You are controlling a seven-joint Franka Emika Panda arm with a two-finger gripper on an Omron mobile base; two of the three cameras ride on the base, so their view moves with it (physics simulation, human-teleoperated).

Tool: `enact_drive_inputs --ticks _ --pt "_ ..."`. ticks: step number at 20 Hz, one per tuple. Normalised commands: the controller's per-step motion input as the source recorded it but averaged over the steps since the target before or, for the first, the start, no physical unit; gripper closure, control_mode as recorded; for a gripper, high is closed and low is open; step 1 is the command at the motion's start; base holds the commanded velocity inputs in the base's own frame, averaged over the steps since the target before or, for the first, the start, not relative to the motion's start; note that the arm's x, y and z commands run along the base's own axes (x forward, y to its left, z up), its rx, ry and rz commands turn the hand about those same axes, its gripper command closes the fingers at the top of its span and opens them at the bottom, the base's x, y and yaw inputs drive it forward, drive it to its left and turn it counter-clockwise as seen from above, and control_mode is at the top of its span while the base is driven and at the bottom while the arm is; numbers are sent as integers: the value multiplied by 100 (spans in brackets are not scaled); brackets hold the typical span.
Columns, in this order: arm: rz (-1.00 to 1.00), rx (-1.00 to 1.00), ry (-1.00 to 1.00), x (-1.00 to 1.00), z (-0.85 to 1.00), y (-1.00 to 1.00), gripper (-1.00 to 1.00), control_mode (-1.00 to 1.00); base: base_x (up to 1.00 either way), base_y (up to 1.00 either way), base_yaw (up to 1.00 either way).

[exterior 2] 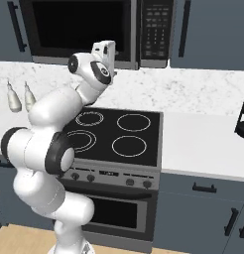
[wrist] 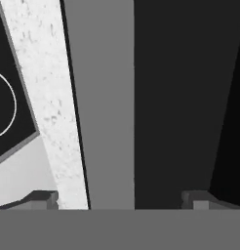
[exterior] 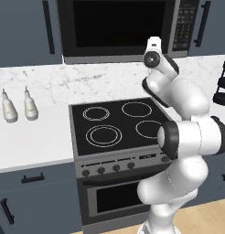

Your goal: Pick the sweet potato from the sink and place it in the bowl. Then pick the bowl and place it in the microwave. Then close the microwave door and press the start button.

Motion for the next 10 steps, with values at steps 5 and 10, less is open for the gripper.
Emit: enact_drive_inputs --ticks 5,10 --pt "34 0 7 29 -8 0 -100 -100 0 0 0" --pt "30 0 5 4 6 0 -100 -100 0 0 0"
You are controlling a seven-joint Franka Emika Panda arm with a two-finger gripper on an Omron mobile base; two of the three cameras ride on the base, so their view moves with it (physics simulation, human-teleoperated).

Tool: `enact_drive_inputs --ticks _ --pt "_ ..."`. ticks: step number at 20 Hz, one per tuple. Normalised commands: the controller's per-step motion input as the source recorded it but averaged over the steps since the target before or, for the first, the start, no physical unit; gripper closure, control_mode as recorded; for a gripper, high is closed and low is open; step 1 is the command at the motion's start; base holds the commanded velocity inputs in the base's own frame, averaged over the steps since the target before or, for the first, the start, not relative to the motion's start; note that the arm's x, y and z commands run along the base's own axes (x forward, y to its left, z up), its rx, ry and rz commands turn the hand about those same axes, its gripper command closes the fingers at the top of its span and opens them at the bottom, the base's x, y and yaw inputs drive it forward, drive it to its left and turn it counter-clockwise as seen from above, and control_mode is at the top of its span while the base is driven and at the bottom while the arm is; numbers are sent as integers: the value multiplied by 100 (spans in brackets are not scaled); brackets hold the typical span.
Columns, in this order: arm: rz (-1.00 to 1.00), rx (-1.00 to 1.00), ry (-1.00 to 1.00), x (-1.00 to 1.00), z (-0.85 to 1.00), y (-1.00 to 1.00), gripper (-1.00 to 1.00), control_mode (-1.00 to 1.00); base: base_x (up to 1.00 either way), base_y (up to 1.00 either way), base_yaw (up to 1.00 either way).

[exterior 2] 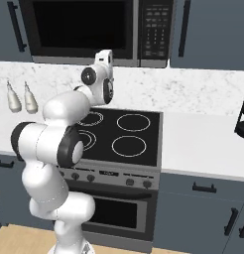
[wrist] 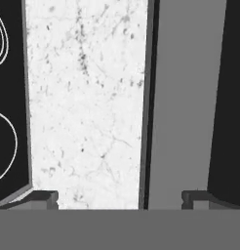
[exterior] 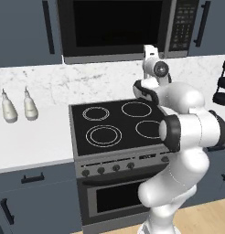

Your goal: Pick the sweet potato from the sink and place it in the bowl. Then pick the bowl and place it in the microwave. Then close the microwave door and press the start button.

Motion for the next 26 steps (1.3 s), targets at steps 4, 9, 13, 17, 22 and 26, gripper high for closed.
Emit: enact_drive_inputs --ticks 4,9,13,17,22,26 --pt "17 0 3 11 66 0 -100 -100 0 0 0" --pt "13 3 17 34 70 0 -100 -100 0 0 0" --pt "16 6 13 -68 56 0 -100 -100 0 0 0" --pt "19 11 1 -100 37 0 -100 -100 0 0 0" --pt "20 13 0 -100 19 -4 -100 -100 0 0 0" --pt "15 8 -8 -94 12 -42 -100 -100 0 0 0"
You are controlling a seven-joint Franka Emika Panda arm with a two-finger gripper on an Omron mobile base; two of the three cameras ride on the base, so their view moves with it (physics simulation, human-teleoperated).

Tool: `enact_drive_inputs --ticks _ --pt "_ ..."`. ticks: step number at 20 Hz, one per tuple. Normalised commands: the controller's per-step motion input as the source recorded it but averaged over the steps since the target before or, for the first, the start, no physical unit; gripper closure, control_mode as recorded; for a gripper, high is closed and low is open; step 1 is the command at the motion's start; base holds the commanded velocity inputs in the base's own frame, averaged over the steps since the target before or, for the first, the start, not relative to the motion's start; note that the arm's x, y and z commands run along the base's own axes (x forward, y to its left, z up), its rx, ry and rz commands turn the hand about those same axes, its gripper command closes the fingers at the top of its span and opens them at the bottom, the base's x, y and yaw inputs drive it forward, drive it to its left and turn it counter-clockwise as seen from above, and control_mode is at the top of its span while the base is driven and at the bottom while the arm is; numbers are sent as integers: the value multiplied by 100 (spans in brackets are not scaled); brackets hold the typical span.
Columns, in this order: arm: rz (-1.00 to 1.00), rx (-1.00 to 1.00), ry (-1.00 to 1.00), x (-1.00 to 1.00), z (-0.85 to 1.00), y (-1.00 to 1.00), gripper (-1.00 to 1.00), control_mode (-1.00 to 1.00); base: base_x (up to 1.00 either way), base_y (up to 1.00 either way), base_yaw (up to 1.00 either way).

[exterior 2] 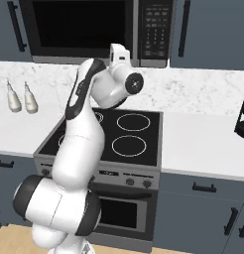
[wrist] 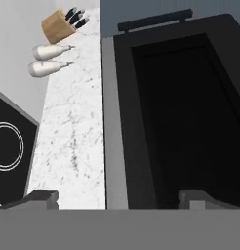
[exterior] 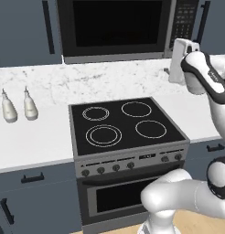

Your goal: Pick the sweet potato from the sink and place it in the bowl. Then pick the bowl and place it in the microwave. Then close the microwave door and press the start button.

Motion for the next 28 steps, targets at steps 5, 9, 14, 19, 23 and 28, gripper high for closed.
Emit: enact_drive_inputs --ticks 5,9,14,19,23,28 --pt "4 2 -10 -22 21 -84 -100 -100 0 0 0" --pt "0 0 -11 0 15 -93 100 -100 0 0 0" --pt "0 0 -18 0 17 -73 100 -100 0 0 0" --pt "0 -2 -9 32 0 33 100 -100 0 0 0" --pt "-1 -5 -6 67 -2 52 100 -100 0 0 0" --pt "-8 -1 -6 29 9 0 100 -100 0 0 0"
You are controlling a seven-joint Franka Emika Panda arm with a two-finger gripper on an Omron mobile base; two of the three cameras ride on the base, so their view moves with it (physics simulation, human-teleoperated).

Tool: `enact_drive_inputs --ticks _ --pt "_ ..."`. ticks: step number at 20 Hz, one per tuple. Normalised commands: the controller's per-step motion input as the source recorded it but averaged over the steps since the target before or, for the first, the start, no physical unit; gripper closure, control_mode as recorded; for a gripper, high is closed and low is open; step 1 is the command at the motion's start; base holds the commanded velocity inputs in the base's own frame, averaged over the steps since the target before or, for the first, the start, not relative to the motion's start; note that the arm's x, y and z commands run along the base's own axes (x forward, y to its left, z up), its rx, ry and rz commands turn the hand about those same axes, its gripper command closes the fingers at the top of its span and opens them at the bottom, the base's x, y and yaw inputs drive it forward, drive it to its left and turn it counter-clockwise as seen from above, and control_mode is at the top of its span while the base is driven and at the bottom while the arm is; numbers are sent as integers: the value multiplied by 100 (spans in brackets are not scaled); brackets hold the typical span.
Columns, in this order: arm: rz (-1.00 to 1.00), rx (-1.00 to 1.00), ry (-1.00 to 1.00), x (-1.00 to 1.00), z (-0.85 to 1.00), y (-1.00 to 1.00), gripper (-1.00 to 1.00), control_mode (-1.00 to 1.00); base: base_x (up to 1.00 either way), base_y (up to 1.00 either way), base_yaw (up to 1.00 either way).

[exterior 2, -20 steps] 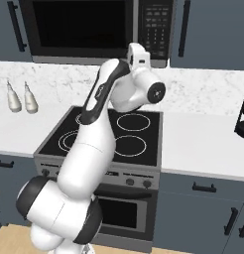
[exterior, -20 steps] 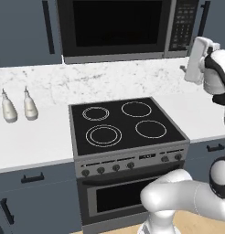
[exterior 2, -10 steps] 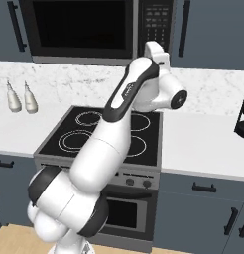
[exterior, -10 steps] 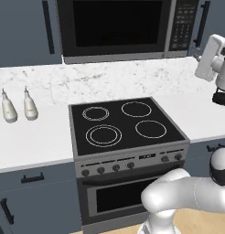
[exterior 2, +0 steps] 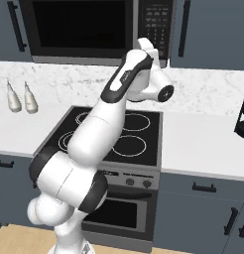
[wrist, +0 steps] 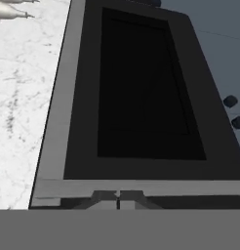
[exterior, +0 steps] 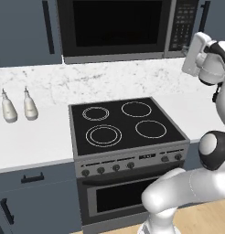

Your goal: Pick the sweet potato from the sink and place it in the bowl. Then pick the bowl and place it in the microwave. Then close the microwave door and press the start button.

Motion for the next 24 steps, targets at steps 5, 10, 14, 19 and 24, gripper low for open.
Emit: enact_drive_inputs --ticks 5,10,14,19,24 --pt "-10 0 0 31 0 -2 100 -100 0 0 0" --pt "-9 0 0 42 0 -3 100 -100 0 0 0" --pt "-4 0 0 9 0 -18 100 -100 0 0 0" --pt "-1 0 0 31 0 -11 100 -100 0 0 0" --pt "0 0 0 55 -5 0 100 -100 0 0 0"
